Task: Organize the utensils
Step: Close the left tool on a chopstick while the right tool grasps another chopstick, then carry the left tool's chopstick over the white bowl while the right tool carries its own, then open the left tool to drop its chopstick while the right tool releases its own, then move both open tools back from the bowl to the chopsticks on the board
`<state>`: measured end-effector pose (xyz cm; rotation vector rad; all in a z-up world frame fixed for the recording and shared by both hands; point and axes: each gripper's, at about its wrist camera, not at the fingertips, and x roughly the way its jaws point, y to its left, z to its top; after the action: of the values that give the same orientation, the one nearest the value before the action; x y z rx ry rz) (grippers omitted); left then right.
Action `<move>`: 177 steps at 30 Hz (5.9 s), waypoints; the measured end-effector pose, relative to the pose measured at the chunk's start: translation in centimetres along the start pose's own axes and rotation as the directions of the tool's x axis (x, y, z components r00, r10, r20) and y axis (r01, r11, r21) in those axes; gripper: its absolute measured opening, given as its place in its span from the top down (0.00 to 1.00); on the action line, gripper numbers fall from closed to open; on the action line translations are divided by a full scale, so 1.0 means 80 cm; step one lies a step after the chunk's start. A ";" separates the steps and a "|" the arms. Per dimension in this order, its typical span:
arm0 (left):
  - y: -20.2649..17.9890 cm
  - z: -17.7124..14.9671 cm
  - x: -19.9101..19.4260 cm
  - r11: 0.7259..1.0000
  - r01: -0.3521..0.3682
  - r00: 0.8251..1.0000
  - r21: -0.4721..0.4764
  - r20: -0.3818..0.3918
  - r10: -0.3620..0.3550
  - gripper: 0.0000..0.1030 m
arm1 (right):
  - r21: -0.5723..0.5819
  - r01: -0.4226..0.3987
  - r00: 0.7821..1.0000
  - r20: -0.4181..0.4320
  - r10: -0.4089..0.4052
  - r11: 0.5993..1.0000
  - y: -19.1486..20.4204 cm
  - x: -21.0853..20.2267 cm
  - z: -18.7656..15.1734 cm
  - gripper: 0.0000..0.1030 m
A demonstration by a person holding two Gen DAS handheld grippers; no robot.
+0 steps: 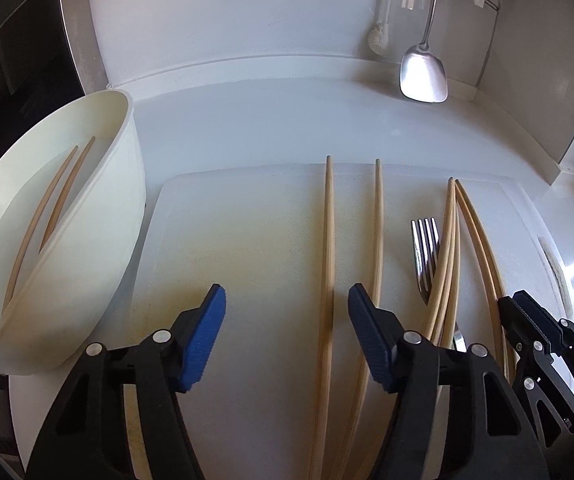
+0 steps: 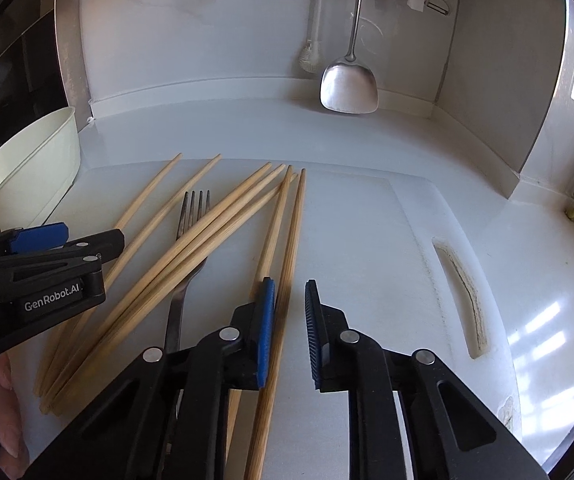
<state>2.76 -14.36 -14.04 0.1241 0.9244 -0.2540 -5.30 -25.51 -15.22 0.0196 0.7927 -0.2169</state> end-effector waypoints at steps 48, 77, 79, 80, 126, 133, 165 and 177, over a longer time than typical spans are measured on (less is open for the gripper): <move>0.085 0.039 -0.217 0.960 0.010 0.996 -0.281 0.092 0.016 0.93 | -0.120 -0.274 0.946 0.144 0.290 0.954 0.011 -0.152 0.127 0.94; 0.396 0.097 -0.069 0.958 0.000 0.997 -0.285 -0.069 -0.021 0.93 | -0.029 -0.410 0.908 -0.111 0.405 0.912 0.341 -0.001 0.209 0.94; 0.398 0.096 -0.054 0.961 0.012 0.995 -0.277 -0.090 -0.038 0.93 | -0.020 -0.401 0.908 -0.137 0.395 0.916 0.348 0.011 0.206 0.94; 0.399 0.096 -0.048 0.962 0.016 0.994 -0.273 -0.099 -0.045 0.93 | -0.012 -0.399 0.907 -0.151 0.393 0.917 0.350 0.017 0.204 0.94; 0.396 0.090 -0.036 0.954 -0.062 0.986 -0.295 -0.164 0.014 0.35 | 0.023 -0.378 0.907 -0.192 0.375 0.926 0.315 0.016 0.196 0.64; 0.380 0.080 -0.080 0.943 -0.115 0.988 -0.312 -0.131 0.077 0.25 | -0.005 -0.402 0.906 -0.149 0.397 0.916 0.283 -0.022 0.189 0.54; 0.094 0.005 -0.188 0.957 -0.132 0.987 -0.259 -0.124 0.103 0.07 | 0.032 -0.335 0.939 -0.074 0.336 0.942 -0.020 -0.132 0.071 0.38; 0.069 0.018 -0.146 0.993 -0.030 0.994 -0.118 -0.107 0.017 0.06 | 0.176 -0.178 0.979 -0.071 0.193 0.968 -0.044 -0.115 0.033 0.36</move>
<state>-1.36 -7.41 -3.82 0.0380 1.0405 -0.1704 -10.44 -27.51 -6.63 0.2645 0.8529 -0.1055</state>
